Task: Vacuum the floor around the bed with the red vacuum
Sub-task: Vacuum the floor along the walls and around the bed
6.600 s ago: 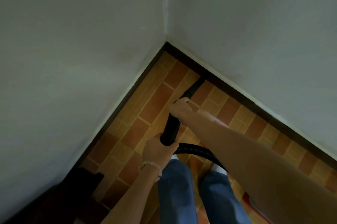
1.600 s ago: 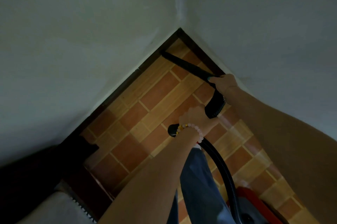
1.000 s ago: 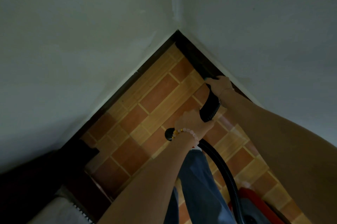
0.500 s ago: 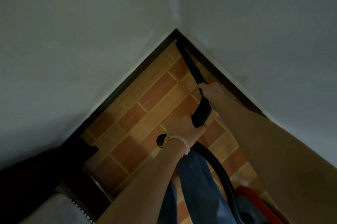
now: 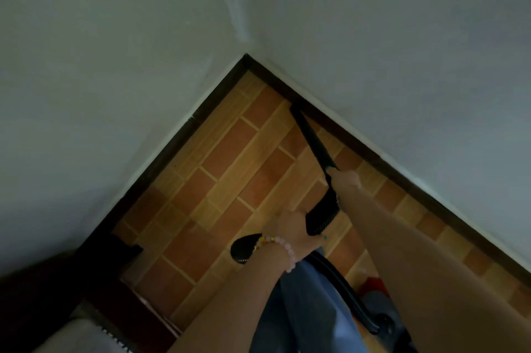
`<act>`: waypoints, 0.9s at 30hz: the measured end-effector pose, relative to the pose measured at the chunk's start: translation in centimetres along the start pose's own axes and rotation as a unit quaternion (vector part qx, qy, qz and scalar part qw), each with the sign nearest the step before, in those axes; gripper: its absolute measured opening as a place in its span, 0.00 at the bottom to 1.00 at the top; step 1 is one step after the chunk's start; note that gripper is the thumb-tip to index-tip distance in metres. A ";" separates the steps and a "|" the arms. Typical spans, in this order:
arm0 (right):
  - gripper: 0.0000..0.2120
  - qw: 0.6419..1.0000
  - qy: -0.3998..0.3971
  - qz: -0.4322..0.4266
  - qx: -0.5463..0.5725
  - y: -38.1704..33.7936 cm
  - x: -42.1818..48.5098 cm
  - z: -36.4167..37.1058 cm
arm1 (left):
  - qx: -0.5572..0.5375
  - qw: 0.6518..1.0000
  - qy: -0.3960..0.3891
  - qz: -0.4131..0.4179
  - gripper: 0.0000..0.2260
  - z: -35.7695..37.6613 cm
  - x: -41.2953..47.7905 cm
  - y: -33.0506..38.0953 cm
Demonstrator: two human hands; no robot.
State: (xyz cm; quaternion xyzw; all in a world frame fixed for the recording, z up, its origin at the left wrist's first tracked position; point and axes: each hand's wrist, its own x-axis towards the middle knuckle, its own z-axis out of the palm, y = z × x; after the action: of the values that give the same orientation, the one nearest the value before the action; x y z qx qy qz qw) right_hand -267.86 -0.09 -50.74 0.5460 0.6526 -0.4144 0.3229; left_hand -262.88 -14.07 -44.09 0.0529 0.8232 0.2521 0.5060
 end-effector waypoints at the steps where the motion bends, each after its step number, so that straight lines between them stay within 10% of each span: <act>1: 0.22 1.000 0.001 0.010 0.011 1.2 -0.2 -0.7 | 0.018 1.000 -0.014 0.012 0.14 0.6 -0.7 0.1; 27: 0.21 0.953 0.082 0.123 0.264 27.2 0.0 -13.1 | 0.158 0.984 -0.013 0.076 0.18 21.0 -9.6 5.8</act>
State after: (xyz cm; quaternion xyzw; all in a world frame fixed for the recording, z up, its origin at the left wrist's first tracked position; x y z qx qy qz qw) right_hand -240.79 13.27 -49.97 0.7202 0.4716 -0.4827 0.1608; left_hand -241.16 -4.72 -41.25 0.1979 0.8393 0.1561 0.4816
